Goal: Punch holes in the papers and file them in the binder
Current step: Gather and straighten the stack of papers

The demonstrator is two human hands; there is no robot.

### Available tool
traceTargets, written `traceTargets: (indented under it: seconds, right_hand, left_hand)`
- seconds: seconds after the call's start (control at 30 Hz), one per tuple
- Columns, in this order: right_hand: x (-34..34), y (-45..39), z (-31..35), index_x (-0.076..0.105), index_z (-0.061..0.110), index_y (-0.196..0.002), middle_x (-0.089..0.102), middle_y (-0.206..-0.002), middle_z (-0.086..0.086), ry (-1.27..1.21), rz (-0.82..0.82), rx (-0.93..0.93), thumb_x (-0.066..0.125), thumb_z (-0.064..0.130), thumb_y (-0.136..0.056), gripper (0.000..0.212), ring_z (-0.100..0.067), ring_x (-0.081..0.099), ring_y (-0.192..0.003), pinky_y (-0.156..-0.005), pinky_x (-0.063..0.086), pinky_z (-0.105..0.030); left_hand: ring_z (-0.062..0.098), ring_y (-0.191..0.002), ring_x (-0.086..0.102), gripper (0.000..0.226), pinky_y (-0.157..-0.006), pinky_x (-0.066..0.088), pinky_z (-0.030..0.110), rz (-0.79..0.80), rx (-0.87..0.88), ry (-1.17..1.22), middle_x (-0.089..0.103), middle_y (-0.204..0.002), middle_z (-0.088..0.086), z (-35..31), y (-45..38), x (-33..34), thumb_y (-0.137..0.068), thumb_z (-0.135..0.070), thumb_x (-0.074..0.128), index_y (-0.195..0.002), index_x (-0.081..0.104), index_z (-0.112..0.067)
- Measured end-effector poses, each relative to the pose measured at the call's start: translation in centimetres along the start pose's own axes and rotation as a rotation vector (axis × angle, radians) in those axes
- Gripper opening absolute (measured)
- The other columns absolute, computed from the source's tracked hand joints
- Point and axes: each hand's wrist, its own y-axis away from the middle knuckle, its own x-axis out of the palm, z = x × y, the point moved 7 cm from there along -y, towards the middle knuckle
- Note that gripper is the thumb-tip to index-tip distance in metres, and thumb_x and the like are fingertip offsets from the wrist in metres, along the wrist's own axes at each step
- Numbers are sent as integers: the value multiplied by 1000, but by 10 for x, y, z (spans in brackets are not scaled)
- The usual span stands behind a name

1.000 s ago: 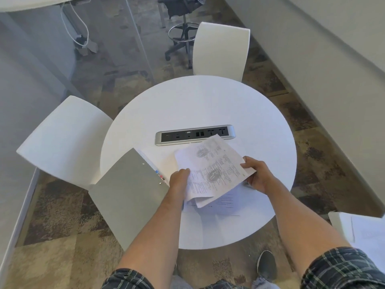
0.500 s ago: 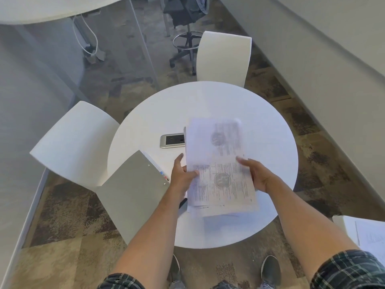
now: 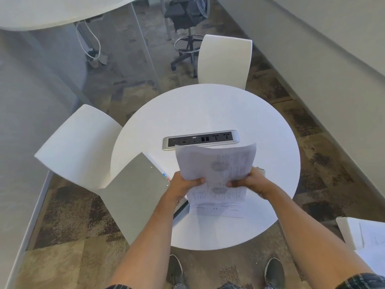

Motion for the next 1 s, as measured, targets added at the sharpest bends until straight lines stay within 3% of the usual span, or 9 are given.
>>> traceTargets:
  seconds: [0.07, 0.17, 0.2, 0.3, 0.43, 0.6, 0.73, 0.87, 1.0]
  right_hand:
    - [0, 0, -23, 70, 18, -113, 76, -112, 0, 1, -19, 47, 88, 1, -76, 45, -19, 70, -110, -85, 61, -27]
    - [-4, -7, -42, 71, 11, -121, 78, -115, -3, 30, -123, 89, 94, 25, -73, 55, -22, 73, -108, -93, 61, -38]
    - [-5, -9, -42, 71, 8, -121, 78, -113, -4, 35, -159, 90, 92, 25, -75, 53, -20, 74, -104, -89, 62, -36]
    - [-6, -13, -36, 72, 7, -118, 78, -109, -5, 34, -213, 74, 83, 14, -86, 34, -15, 76, -94, -74, 62, -24]
    - [-8, -17, -59, 74, 8, -112, 79, -103, -5, 138, -277, 199, 80, 18, -89, 27, -25, 77, -94, -86, 63, -43]
    - [1, -7, -83, 69, 10, -92, 73, -92, -4, 550, -355, 358, 72, 24, -89, 15, -20, 70, -79, -73, 61, -36]
    - [5, -3, -91, 63, 17, -82, 65, -99, -7, 716, -405, 399, 62, 21, -83, 5, -23, 69, -76, -68, 59, -35]
    - [9, -5, -91, 66, 15, -89, 66, -98, -7, 684, -442, 380, 58, 15, -79, 13, -25, 69, -75, -69, 61, -37]
    - [11, -7, -88, 64, 8, -99, 69, -98, -9, 569, -444, 364, 66, 13, -81, 19, -26, 70, -84, -62, 51, -30]
  left_hand:
    - [20, -96, 70, 31, -72, 58, 20, -29, -49, -48, 75, -102, 1, 19, 5, -1, -79, -5, 84, -106, 71, -15]
    - [27, -100, 72, 18, -85, 59, 36, -94, -73, -90, 76, -102, 3, 30, 2, -4, -87, -19, 80, -103, 73, -17]
    - [28, -100, 73, 19, -87, 58, 39, -110, -74, -103, 77, -102, 4, 29, -1, -5, -88, -21, 79, -105, 74, -16]
    - [14, -88, 73, 20, -78, 57, 28, -176, -59, -166, 76, -93, -5, 24, -10, -9, -89, -21, 77, -108, 74, -15]
    - [25, -93, 73, 16, -87, 59, 40, -230, -139, -241, 77, -99, 3, 40, -18, -15, -85, -21, 79, -100, 73, -18]
    - [23, -79, 64, 19, -63, 45, 28, -230, -222, -479, 70, -89, 6, 67, -16, -5, -85, -18, 67, -95, 68, -2]
    - [26, -70, 48, 6, -59, 34, 29, -191, -213, -689, 60, -86, 11, 76, -20, 8, -80, -9, 55, -82, 53, -4]
    - [27, -86, 54, 24, -59, 36, 28, -115, -241, -825, 58, -112, 13, 77, -22, 18, -87, -9, 48, -109, 56, -4]
    - [28, -93, 56, 36, -68, 43, 30, -81, -274, -835, 55, -121, 14, 76, -25, 24, -86, -9, 45, -121, 54, -5]
